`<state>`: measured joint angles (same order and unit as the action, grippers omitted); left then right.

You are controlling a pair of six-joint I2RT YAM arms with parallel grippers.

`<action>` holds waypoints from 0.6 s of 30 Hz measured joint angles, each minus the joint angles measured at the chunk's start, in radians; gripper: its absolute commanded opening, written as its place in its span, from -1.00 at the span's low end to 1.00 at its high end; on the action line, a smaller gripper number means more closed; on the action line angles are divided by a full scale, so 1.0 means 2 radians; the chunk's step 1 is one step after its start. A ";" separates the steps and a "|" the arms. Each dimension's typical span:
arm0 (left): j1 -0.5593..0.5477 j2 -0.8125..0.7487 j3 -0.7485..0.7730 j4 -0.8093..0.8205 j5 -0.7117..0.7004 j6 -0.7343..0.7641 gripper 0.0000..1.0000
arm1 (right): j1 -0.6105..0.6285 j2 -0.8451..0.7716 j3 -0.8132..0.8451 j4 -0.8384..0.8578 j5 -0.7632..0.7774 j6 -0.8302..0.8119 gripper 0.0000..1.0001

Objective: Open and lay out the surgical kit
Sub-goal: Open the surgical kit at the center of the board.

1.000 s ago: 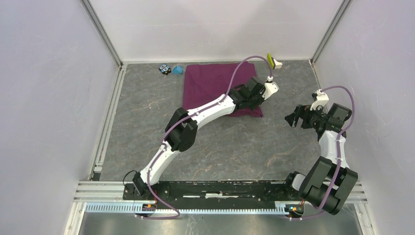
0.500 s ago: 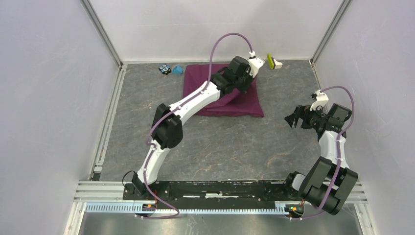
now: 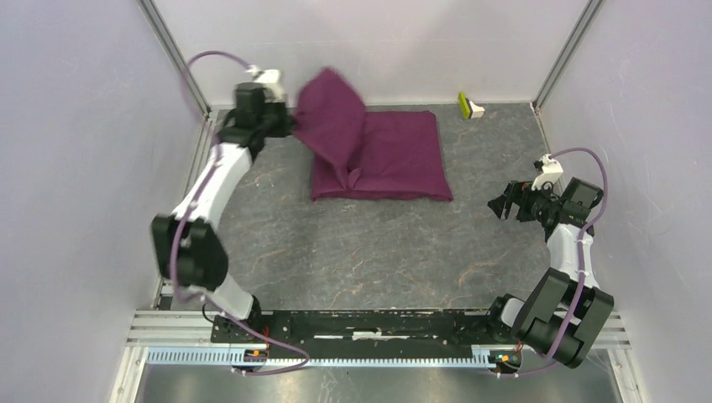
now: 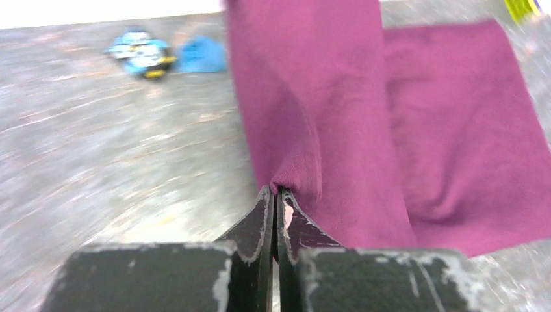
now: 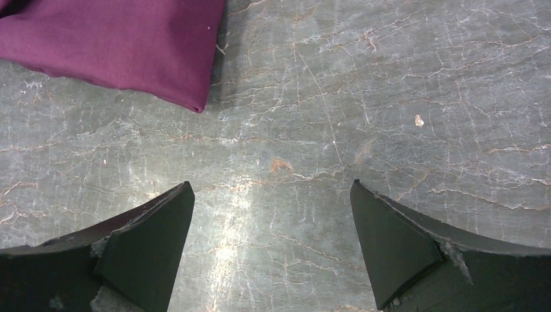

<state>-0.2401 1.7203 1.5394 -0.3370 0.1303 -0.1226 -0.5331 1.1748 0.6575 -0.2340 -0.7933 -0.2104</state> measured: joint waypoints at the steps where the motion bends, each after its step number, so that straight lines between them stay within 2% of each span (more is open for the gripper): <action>1: 0.027 -0.037 -0.030 0.007 -0.004 0.001 -0.95 | 0.000 0.001 0.000 0.000 -0.001 0.000 0.96; 5: 0.131 -0.155 -0.123 0.040 -0.024 0.008 -0.95 | 0.000 0.002 0.000 -0.001 -0.004 -0.002 0.96; 9: 0.241 -0.203 -0.200 0.073 -0.046 0.031 -0.71 | 0.000 0.004 0.000 -0.002 -0.008 -0.003 0.96; 11: 0.299 -0.201 -0.239 0.084 -0.063 0.049 -0.29 | 0.000 0.006 0.000 -0.003 -0.008 -0.003 0.96; 13: 0.348 -0.193 -0.276 0.086 -0.074 0.065 -0.18 | 0.000 0.009 0.000 -0.004 -0.008 -0.004 0.96; 14: 0.364 -0.189 -0.290 0.087 -0.077 0.071 -0.05 | 0.000 0.010 0.000 -0.004 -0.008 -0.004 0.96; 18: 0.428 -0.169 -0.323 0.088 -0.078 0.096 0.61 | 0.000 0.013 0.000 -0.006 -0.009 -0.007 0.96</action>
<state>0.6151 1.3827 0.8925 -0.1619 -0.0257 0.0700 -0.5327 1.1999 0.6575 -0.2451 -0.8116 -0.2249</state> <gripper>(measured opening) 0.591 0.979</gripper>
